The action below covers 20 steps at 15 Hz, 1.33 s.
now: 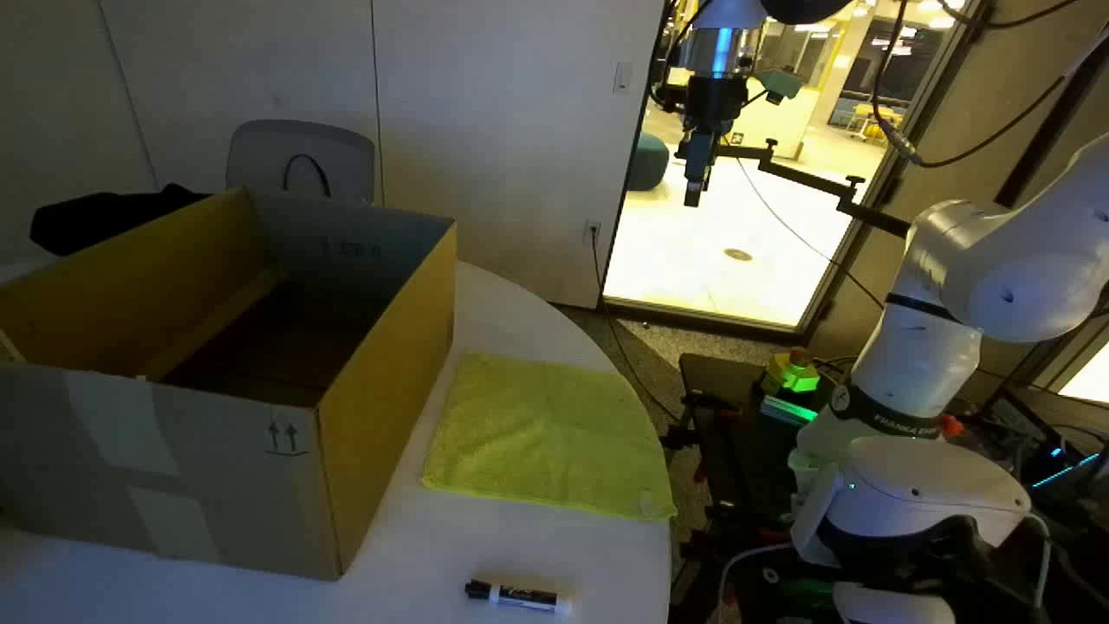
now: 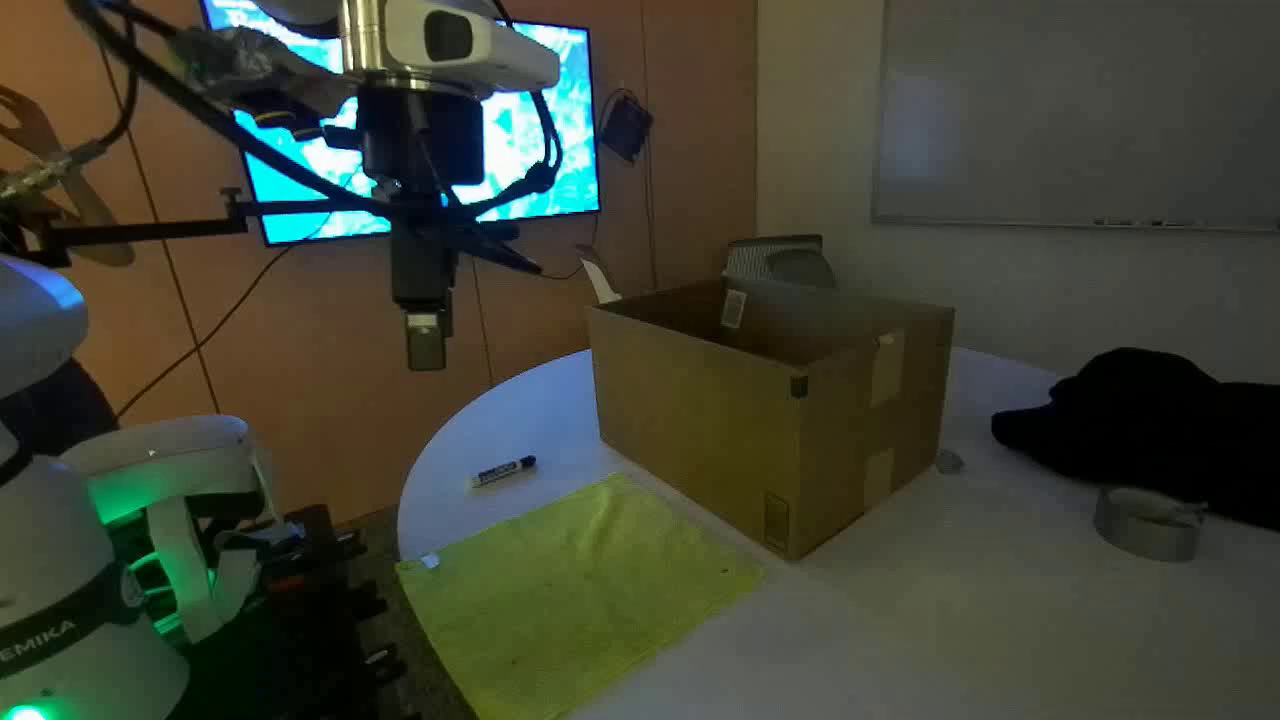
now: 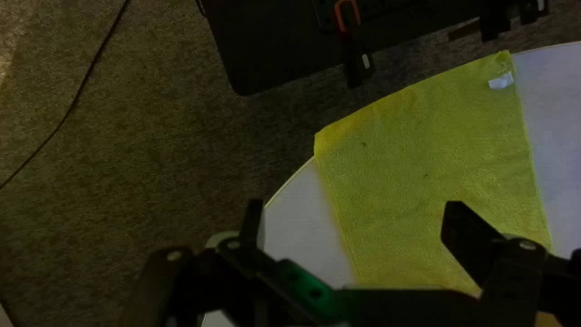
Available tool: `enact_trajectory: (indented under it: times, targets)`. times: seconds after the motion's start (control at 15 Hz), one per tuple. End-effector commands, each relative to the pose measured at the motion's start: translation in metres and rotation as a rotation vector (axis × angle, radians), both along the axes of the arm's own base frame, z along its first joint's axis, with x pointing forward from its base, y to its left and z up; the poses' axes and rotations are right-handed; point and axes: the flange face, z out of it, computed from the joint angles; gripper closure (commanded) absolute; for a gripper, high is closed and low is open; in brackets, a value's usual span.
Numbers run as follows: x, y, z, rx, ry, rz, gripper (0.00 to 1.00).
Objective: Put the marker on the cloth, fold it and then put it in the box
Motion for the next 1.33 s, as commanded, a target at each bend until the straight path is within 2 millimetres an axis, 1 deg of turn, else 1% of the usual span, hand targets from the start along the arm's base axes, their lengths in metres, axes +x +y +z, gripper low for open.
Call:
enact_trajectory:
  times: [0.0, 0.13, 0.27, 0.4, 0.53, 0.6, 0.67, 0.8, 0.93, 1.13, 1.2, 1.27]
  targets:
    - [0.001, -0.001, 0.003, -0.002, -0.004, -0.001, 0.0]
    - [0.001, -0.001, 0.005, -0.004, -0.01, -0.001, 0.0]
    - [0.006, 0.006, 0.003, -0.013, -0.013, 0.01, 0.0]
    - [0.016, 0.019, -0.002, -0.021, -0.023, 0.039, 0.0]
    - [0.032, 0.039, -0.01, -0.032, -0.042, 0.073, 0.0]
    - [0.044, 0.057, -0.017, -0.039, -0.054, 0.104, 0.0]
    - [0.052, 0.068, -0.022, -0.044, -0.062, 0.126, 0.0]
    - [0.073, 0.099, -0.037, -0.044, -0.072, 0.166, 0.0]
    - [0.091, 0.132, -0.059, -0.027, -0.067, 0.2, 0.0]
    - [0.11, 0.189, -0.105, 0.025, -0.051, 0.208, 0.0]
    - [0.114, 0.204, -0.119, 0.042, -0.046, 0.205, 0.0]
    - [0.115, 0.224, -0.135, 0.068, -0.035, 0.2, 0.0]
